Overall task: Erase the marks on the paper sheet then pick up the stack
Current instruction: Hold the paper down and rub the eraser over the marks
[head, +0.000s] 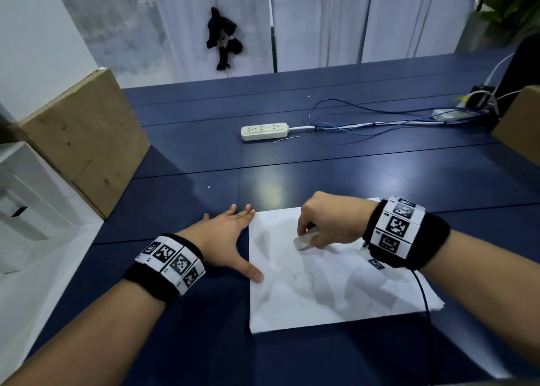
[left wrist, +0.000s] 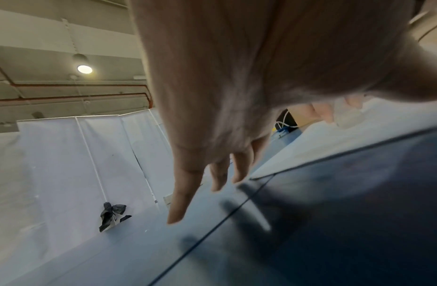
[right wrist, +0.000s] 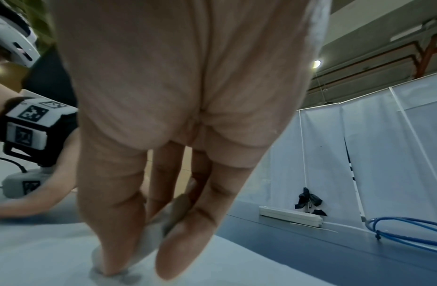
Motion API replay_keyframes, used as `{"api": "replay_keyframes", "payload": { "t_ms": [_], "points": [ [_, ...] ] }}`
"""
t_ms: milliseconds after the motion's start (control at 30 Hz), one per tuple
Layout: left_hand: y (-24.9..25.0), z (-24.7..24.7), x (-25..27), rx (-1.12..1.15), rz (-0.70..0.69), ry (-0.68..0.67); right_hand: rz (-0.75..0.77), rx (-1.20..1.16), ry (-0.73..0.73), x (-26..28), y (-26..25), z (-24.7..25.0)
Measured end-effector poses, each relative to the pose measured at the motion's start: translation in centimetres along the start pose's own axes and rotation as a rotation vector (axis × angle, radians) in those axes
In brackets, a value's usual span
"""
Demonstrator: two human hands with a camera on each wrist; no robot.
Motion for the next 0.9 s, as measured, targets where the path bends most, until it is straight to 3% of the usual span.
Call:
{"api": "replay_keyframes", "payload": {
  "t_ms": [167,333,567,767,900],
  "points": [
    [3.1,3.7,-0.4,-0.056,-0.148,0.331,-0.013,0.022,-0.002,-0.1,-0.1,0.0],
    [4.1,2.6,-1.4,-0.093,-0.179,0.242,-0.037,-0.011,-0.015,-0.8,0.4,0.9],
    [3.5,2.4,-1.8,0.025,-0.179,0.202,-0.061,-0.063,0.174,-3.4,2.1,3.4],
    [3.4,2.4,-1.8,0.026,-0.168,0.217,0.033,-0.063,-0.179,0.1,0.3,-1.0],
    [3.5,2.5,-1.8,0.013,-0.16,0.209,-0.001,-0.039,0.024,-2.1,1.0,1.8]
  ]
}}
Point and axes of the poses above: each hand's wrist, its own x-axis away from the middle knuckle, its own z-axis out of the back of the hand, y = z × x, the point moved 9 cm from there along -x, towards the middle knuckle, and after that the axes turned 11 degrees about -x, right-handed, at the moved point
